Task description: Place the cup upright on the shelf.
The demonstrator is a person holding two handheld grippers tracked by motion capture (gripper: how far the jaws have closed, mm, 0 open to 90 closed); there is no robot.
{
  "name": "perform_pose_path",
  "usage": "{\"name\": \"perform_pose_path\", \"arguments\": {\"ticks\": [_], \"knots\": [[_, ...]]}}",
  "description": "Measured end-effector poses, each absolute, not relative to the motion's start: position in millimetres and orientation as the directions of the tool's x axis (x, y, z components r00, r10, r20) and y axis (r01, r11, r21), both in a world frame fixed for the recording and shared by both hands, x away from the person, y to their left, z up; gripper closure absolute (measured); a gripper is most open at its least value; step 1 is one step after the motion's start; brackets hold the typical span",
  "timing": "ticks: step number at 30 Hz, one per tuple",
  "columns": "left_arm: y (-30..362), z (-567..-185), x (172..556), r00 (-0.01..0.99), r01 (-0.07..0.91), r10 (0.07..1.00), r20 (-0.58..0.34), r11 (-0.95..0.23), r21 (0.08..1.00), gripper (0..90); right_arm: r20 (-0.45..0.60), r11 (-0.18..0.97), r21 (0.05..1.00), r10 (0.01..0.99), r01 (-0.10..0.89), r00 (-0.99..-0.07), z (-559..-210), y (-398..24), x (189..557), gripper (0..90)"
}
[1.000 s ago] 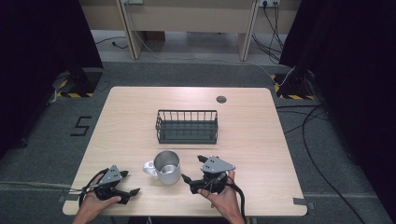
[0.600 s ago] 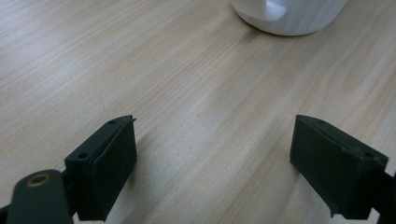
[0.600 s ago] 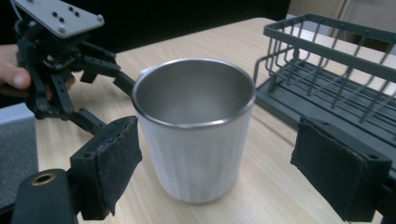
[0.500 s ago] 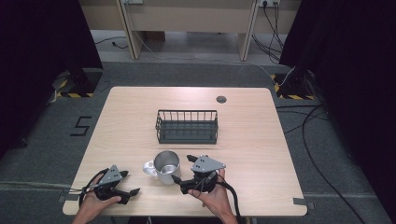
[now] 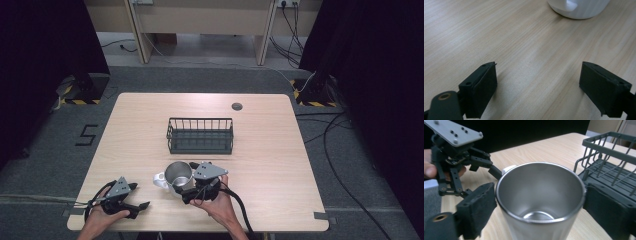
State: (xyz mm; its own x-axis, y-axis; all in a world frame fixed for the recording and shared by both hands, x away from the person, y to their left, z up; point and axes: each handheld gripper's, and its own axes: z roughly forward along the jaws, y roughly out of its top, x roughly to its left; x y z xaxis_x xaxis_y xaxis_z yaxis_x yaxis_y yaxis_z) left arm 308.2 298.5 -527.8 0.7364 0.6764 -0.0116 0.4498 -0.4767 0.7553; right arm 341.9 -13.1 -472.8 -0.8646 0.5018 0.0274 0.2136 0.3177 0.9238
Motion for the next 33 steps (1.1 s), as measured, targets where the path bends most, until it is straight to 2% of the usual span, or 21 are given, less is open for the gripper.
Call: {"name": "perform_pose_path", "arguments": {"ticks": [8,22,33], "knots": [[299,-528,308,0.736,0.45,0.676,-0.012,-0.476,0.755,14.0,0.029,0.314,0.926,0.492,0.209,-0.87,-480,1,352,4.2],[299,-528,308,0.737,0.45,0.676,-0.012,-0.477,0.755,14.0,0.052,0.3,0.929,0.476,0.218,-0.878,-481,13,362,5.6],[299,-528,308,0.737,0.45,0.676,-0.012,-0.477,0.755,14.0,-0.01,0.309,0.934,0.518,0.177,-0.855,-466,10,360,6.3]]}}
